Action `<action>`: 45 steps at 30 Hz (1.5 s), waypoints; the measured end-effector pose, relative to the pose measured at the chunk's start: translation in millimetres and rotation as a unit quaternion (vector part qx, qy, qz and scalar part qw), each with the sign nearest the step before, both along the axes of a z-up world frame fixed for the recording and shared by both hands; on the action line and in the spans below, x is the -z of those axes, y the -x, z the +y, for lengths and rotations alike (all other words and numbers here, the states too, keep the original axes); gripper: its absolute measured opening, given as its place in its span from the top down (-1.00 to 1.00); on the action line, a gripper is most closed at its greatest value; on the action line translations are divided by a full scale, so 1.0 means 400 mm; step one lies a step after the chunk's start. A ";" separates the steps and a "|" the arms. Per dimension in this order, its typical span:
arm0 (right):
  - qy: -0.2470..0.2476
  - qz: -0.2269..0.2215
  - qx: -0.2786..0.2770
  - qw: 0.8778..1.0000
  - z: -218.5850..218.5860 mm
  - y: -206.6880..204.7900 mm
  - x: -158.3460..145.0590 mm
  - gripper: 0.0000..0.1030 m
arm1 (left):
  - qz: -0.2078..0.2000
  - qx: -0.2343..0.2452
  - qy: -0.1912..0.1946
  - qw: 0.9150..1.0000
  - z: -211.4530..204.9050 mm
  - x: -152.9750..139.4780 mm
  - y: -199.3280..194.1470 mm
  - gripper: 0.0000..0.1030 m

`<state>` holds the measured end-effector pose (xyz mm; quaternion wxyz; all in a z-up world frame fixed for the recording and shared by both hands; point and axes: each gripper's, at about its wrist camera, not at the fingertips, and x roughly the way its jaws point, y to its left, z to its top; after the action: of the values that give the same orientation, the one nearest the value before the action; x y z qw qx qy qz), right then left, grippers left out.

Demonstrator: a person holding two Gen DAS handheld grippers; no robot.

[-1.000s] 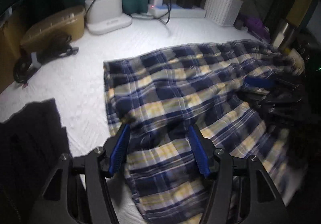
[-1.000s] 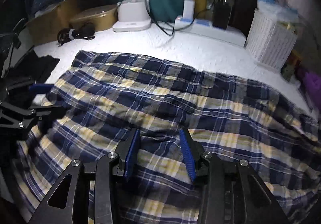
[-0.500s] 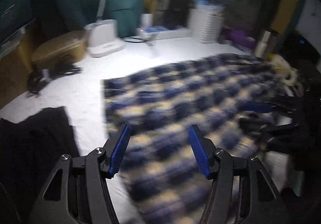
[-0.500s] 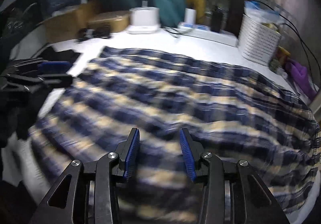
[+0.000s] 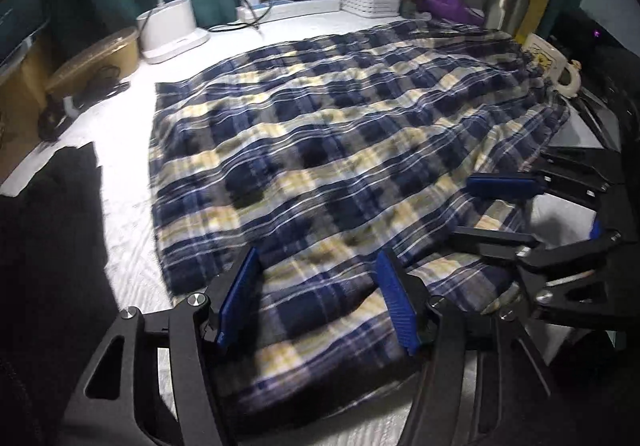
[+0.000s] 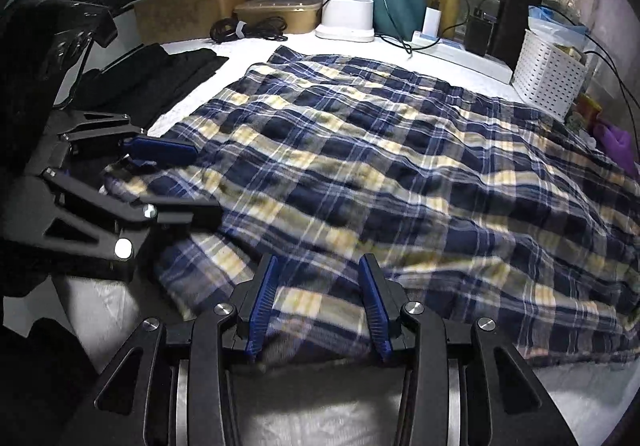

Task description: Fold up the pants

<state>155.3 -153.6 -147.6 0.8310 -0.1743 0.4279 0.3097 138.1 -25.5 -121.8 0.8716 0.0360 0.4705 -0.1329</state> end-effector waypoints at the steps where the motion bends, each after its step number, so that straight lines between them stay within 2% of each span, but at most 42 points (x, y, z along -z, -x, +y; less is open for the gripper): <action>1: -0.002 -0.001 0.002 1.000 -0.009 0.009 0.001 0.15 | 0.002 -0.004 -0.001 1.000 0.004 0.001 0.003 -0.19; 8: -0.016 -0.003 0.012 1.000 -0.077 0.068 -0.009 0.15 | 0.007 -0.009 -0.026 1.000 0.015 0.002 0.039 -0.20; 10: -0.023 0.004 0.020 1.000 -0.106 0.076 -0.026 0.14 | 0.012 -0.004 -0.020 1.000 0.008 -0.004 0.044 -0.20; 12: -0.023 -0.009 0.031 0.999 -0.138 0.072 -0.045 0.14 | 0.007 0.002 -0.016 1.000 -0.004 -0.017 0.046 -0.20; 15: -0.021 -0.037 0.082 0.996 -0.220 0.036 -0.082 0.14 | -0.005 0.006 -0.015 1.000 -0.026 -0.037 0.036 -0.20; 20: -0.029 -0.066 0.187 0.980 -0.381 -0.064 -0.132 0.14 | -0.009 0.017 -0.017 1.000 -0.065 -0.052 -0.003 -0.20; 25: -0.023 -0.064 0.238 0.969 -0.486 -0.159 -0.124 0.14 | -0.002 0.022 -0.018 1.000 -0.096 -0.050 -0.044 -0.20; 31: -0.028 -0.060 0.248 0.966 -0.527 -0.245 -0.107 0.14 | 0.007 0.023 -0.017 1.000 -0.125 -0.044 -0.100 -0.20; 35: -0.010 -0.028 0.251 0.968 -0.536 -0.318 -0.060 0.14 | 0.010 0.035 -0.022 0.999 -0.162 -0.038 -0.133 -0.20; 36: -0.006 -0.033 0.246 0.969 -0.534 -0.325 -0.061 0.14 | 0.011 0.038 -0.025 0.999 -0.170 -0.035 -0.139 -0.20; 39: 0.001 -0.030 0.239 0.970 -0.532 -0.339 -0.066 0.14 | 0.019 0.043 -0.030 0.998 -0.189 -0.021 -0.159 -0.20; 43: -0.022 -0.032 0.248 0.968 -0.559 -0.312 -0.095 0.14 | 0.024 0.051 -0.031 0.998 -0.205 -0.014 -0.173 -0.20; 45: -0.030 -0.038 0.256 0.965 -0.574 -0.293 -0.110 0.04 | 0.023 0.055 -0.029 0.998 -0.209 -0.016 -0.180 -0.20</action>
<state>272.3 -383.3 -103.4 0.9031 -0.0459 0.4170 0.0923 210.1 -108.9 -115.6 0.8504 0.0839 0.4916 -0.1674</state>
